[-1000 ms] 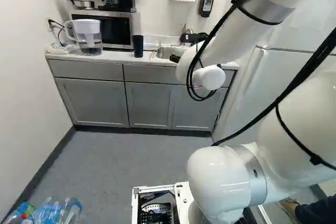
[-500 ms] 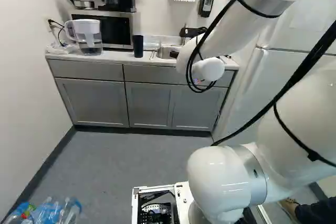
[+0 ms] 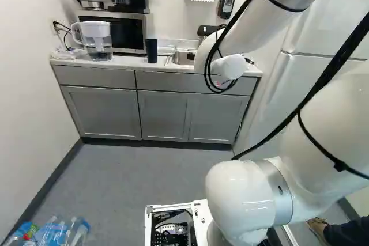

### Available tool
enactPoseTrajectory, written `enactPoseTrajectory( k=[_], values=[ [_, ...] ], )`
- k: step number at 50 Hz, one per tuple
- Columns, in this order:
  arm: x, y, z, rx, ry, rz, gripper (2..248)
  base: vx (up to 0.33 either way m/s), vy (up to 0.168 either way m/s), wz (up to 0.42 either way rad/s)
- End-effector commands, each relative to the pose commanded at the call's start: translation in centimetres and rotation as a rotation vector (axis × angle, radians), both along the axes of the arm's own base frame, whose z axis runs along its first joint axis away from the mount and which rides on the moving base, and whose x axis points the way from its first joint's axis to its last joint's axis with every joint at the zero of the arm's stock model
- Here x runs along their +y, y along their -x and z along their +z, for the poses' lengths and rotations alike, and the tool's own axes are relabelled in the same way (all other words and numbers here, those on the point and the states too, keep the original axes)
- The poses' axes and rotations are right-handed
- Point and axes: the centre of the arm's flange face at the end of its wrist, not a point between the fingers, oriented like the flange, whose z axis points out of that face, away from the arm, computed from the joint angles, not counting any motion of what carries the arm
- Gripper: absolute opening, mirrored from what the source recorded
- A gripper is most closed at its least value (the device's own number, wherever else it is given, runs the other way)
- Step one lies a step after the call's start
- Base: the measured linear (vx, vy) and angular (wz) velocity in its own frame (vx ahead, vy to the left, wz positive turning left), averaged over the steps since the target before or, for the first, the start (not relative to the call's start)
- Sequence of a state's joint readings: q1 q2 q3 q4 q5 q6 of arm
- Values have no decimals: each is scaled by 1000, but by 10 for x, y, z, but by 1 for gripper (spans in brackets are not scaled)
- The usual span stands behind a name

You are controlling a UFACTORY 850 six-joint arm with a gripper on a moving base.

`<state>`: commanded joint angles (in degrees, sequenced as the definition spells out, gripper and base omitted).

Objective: Rinse the cup and place it in the tray

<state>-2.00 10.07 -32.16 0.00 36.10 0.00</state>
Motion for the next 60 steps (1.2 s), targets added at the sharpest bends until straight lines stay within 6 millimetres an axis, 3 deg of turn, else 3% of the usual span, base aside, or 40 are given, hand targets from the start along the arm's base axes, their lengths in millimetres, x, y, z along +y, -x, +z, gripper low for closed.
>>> enactPoseTrajectory(
  k=[60],
  values=[
    [-3,-22,47,72,-3,-5,247,0,0,0]
  ],
)
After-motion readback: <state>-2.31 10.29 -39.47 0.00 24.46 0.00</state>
